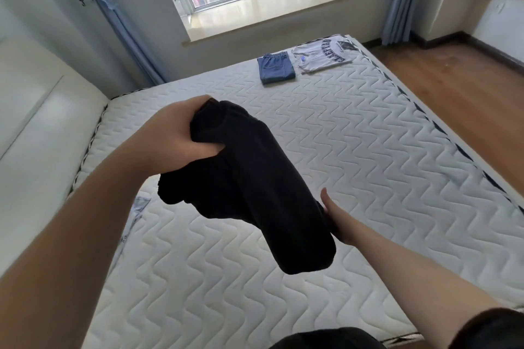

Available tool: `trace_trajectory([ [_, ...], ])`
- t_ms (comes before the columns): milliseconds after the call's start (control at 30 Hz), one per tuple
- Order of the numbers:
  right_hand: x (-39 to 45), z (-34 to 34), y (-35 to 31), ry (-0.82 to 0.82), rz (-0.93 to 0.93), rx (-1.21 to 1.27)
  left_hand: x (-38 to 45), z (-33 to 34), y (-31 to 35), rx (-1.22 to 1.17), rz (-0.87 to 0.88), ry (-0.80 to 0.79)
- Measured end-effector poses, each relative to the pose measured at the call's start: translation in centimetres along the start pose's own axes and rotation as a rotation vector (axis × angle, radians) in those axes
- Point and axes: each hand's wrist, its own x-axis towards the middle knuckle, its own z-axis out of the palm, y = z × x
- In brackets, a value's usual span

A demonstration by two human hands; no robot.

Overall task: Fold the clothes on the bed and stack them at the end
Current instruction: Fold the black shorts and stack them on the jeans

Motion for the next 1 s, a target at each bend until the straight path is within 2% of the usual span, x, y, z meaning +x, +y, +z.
trace_trajectory([
  [200, -1.1, 0.9, 0.4, -0.152, -0.121, -0.08, 0.0, 1.2, 0.1, -0.013, 0.005, -0.016],
  [333, -1.9, 0.9, 0.6, -0.165, -0.19, 0.104, -0.4, 1.3, -0.9, -0.039, -0.001, 0.019],
  [467, -3.2, 0.0, -0.5, -0.069, -0.298, 0.361, -2.2, 1.6, -4.2, -0.152, -0.115, 0.083],
  [567, -4.9, -1.5, -2.0, 0.016, -0.384, 0.372, -4.1, 3.2, -7.7, -0.384, -0.241, 0.099],
  [667, -7.0, -3.4, -3.7, 0.144, -0.436, 0.298, -5.7, 6.1, -11.0, -0.518, -0.366, 0.053],
  [800, -10.4, -5.8, -5.6, 0.404, -0.49, 0.019, -6.8, 10.8, -14.2, -0.641, -0.505, 0.038],
  [900, -12.7, -6.9, -6.0, 0.471, -0.492, -0.124, -7.5, 14.9, -15.4, -0.676, -0.558, 0.016],
  [1000, -13.9, -7.8, -5.3, 0.473, -0.49, -0.149, -8.3, 19.1, -16.0, -0.683, -0.612, -0.041],
])
